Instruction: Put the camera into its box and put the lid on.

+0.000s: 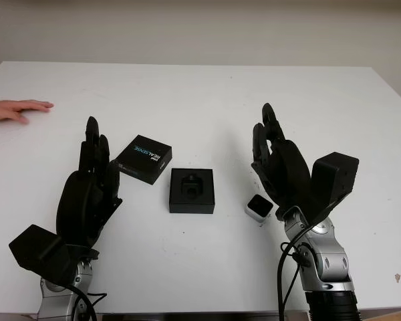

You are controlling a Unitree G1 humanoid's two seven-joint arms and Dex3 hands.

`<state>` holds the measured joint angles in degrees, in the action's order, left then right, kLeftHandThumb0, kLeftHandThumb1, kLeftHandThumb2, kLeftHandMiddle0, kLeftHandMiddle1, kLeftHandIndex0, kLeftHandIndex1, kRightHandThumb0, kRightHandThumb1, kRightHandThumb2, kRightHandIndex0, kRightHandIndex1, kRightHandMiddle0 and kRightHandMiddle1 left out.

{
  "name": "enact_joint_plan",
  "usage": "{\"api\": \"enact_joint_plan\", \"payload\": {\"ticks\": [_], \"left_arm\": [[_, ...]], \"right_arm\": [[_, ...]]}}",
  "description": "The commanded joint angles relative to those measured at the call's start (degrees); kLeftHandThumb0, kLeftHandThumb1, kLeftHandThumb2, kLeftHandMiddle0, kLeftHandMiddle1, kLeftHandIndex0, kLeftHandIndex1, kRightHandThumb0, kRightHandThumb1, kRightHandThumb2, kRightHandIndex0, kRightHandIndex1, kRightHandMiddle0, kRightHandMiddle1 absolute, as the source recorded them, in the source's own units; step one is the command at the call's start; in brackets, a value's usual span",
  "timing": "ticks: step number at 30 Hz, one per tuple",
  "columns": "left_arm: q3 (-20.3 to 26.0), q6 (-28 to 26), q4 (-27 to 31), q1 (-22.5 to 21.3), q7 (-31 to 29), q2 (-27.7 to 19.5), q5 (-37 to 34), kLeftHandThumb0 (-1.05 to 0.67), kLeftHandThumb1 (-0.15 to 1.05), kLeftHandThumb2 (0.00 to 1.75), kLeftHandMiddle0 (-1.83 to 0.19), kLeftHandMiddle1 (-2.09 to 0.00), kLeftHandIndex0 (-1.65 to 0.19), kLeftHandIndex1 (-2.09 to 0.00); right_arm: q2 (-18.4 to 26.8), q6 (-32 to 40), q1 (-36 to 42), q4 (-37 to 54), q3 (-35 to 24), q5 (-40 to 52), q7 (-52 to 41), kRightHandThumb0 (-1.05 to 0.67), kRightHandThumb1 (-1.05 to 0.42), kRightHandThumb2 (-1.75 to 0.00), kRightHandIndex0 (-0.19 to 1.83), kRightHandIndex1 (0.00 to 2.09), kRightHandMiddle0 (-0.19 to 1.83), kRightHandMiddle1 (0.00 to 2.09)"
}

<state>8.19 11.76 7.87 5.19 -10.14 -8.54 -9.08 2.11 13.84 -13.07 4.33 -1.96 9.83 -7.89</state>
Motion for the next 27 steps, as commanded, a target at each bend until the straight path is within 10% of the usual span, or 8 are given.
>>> {"api": "enact_joint_plan", "payload": {"ticks": [1, 14, 24, 27], "left_arm": [[-0.29, 0.38, 1.55, 0.76, 0.04, 0.28, 0.08, -0.81, 1.05, 0.58, 0.19, 0.00, 0.19, 0.00], [0.68, 0.57, 0.70, 0.20, -0.81, -0.46, -0.95, -0.80, 1.05, 0.57, 0.19, 0.00, 0.19, 0.00], [0.81, 0.80, 0.49, -0.12, -1.17, -0.73, -0.84, -0.79, 1.05, 0.58, 0.19, 0.00, 0.19, 0.00], [0.55, 0.64, 0.39, -0.35, -0.96, -0.62, -0.42, -0.80, 1.05, 0.57, 0.19, 0.00, 0.19, 0.00]], "right_arm": [[0.42, -0.03, 0.73, 1.11, 0.05, 0.18, -0.40, -0.66, -1.05, -0.69, -0.19, 0.00, -0.19, 0.00], [1.33, -0.36, -2.31, -2.49, -1.11, 1.30, -2.59, -0.71, -1.05, -0.58, -0.18, 0.01, -0.18, 0.01], [18.74, -2.23, -11.44, -7.63, -4.49, 3.11, -20.19, -0.49, -0.88, -0.03, 0.12, 0.15, 0.13, 0.21], [22.35, -5.74, -14.11, -11.08, -3.83, 1.49, -24.25, -0.39, -0.79, -0.05, 0.19, 0.17, -0.03, 0.70]]}}
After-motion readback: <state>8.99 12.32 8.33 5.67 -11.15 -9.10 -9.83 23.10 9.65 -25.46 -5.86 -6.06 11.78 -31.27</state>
